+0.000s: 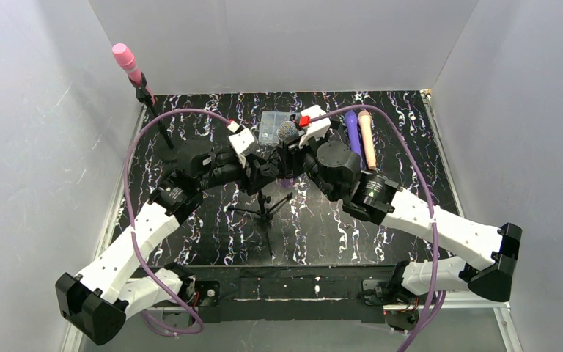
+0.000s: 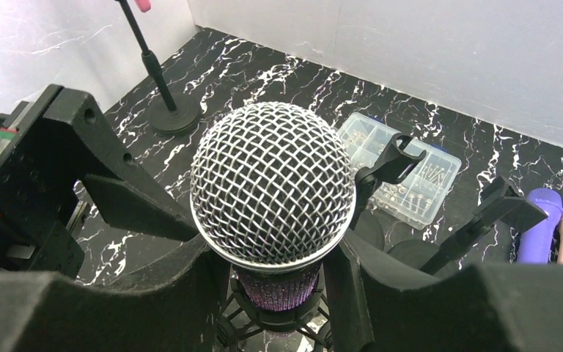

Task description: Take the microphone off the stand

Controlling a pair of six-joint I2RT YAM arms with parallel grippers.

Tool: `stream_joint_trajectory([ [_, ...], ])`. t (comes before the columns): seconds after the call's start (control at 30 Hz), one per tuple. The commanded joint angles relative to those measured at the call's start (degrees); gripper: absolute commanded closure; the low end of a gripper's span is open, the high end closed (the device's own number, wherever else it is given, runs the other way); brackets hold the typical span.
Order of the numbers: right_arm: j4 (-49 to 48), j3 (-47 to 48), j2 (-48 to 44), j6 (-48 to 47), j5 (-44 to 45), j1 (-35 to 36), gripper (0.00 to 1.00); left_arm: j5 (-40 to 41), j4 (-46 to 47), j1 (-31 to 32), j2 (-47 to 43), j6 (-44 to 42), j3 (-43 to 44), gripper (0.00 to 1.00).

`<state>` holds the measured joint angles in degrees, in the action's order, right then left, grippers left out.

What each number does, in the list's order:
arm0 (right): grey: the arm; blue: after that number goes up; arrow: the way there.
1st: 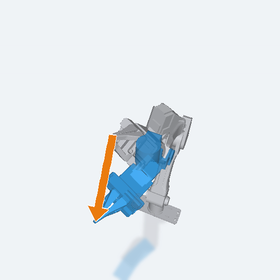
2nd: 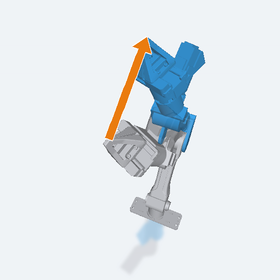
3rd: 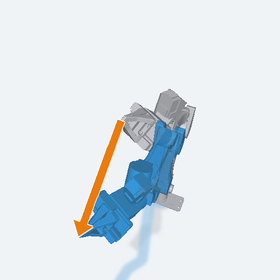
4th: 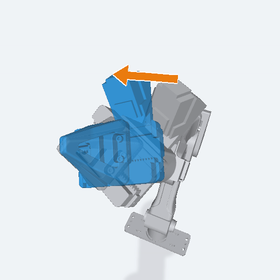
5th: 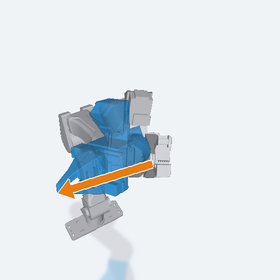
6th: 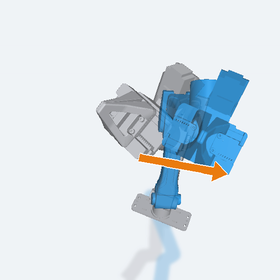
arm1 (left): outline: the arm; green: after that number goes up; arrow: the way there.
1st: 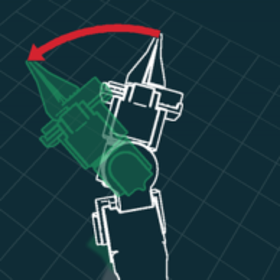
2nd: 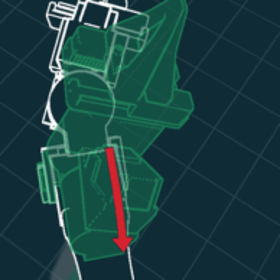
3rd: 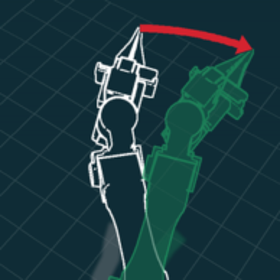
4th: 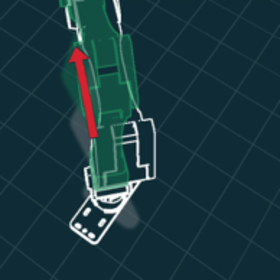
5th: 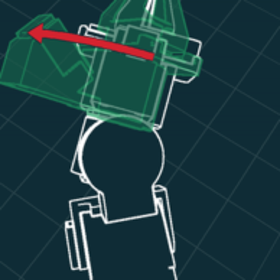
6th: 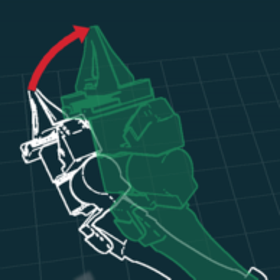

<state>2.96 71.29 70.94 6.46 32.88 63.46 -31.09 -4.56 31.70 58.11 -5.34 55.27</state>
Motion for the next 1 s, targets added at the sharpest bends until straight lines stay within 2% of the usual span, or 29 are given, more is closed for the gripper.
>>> stream_joint_trajectory([
  [0.0,-6.4,-0.9,-3.8,2.5,1.0,0.6,0.86,-2.3,1.4,0.0,0.5,-0.9,2.9,0.44],
  [0.3,-5.1,-1.6,-4.8,2.9,1.4,0.6,0.85,-5.0,-7.1,0.0,3.6,-4.4,7.4,0.46],
  [0.57,-4.7,-1.6,-4.7,2.8,1.5,0.6,0.85,-5.9,-15.7,0.0,2.9,-6.9,9.7,0.42],
  [0.73,-4.8,-1.8,-4.5,3.0,1.5,0.6,0.85,-6.0,-16.7,0.0,3.2,-6.6,9.3,0.41],
  [0.83,-4.8,-1.9,-4.5,3.1,1.5,0.6,0.85,-5.8,-15.8,0.0,3.7,-5.9,8.7,0.44],
  [0.97,-4.8,-1.9,-4.5,3.2,1.5,0.6,0.85,-5.4,-15.4,0.0,4.8,-5.3,8.8,0.54],
])
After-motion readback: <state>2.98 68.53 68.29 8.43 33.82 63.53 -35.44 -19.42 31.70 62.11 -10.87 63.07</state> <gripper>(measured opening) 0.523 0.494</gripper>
